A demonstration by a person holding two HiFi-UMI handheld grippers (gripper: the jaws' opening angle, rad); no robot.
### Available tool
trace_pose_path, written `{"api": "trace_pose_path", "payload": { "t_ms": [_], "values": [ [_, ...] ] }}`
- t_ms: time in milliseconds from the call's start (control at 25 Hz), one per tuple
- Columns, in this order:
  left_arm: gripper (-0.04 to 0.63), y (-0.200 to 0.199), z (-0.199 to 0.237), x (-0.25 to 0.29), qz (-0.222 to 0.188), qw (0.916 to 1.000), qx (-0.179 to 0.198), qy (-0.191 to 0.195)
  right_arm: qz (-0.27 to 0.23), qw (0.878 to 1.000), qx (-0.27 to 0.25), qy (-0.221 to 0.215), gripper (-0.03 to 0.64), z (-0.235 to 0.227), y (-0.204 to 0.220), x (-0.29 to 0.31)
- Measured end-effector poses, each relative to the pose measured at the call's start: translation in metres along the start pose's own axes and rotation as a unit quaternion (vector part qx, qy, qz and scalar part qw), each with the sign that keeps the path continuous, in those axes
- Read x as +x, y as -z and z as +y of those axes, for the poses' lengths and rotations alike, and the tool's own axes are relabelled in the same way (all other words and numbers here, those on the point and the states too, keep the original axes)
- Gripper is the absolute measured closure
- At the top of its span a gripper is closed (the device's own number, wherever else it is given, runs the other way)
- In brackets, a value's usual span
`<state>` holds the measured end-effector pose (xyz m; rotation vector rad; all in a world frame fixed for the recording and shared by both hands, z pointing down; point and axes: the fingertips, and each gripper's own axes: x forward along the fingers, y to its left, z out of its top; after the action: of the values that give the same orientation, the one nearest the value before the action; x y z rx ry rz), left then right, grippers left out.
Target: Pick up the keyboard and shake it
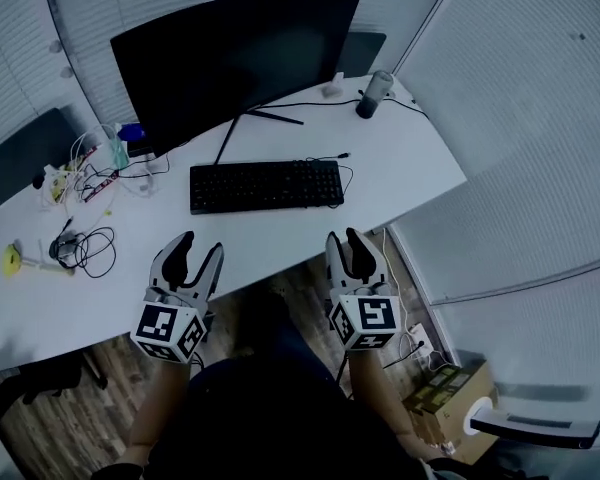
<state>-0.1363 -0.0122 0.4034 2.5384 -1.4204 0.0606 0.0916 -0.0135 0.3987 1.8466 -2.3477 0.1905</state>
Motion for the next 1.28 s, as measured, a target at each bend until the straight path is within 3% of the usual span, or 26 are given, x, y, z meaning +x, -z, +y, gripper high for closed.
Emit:
{"api": "trace_pose_path", "payload": {
  "t_ms": [360, 600, 720, 960, 1280],
  "values": [
    [0.357, 0.007, 0.069, 0.106, 0.030, 0.9961, -0.063, -0.054, 0.043, 0.999, 0.003, -0.030, 0.480, -0.068, 0.010, 0.133],
    [0.311, 0.051, 0.103, 0.165, 0.092, 0.9896, -0.075, -0.081, 0.110, 0.993, -0.002, -0.052, 0.437, -0.122, 0.049, 0.194],
    [0.302, 0.077, 0.124, 0.179, 0.123, 0.9826, -0.097, -0.100, 0.143, 0.988, 0.001, -0.062, 0.414, -0.140, 0.072, 0.214],
    [0.280, 0.116, 0.169, 0.186, 0.201, 0.9659, -0.092, -0.135, 0.215, 0.974, 0.042, -0.066, 0.374, -0.164, 0.118, 0.242],
    [0.239, 0.171, 0.206, 0.193, 0.280, 0.9362, -0.175, -0.120, 0.325, 0.936, 0.112, -0.075, 0.328, -0.165, 0.183, 0.253]
  ]
}}
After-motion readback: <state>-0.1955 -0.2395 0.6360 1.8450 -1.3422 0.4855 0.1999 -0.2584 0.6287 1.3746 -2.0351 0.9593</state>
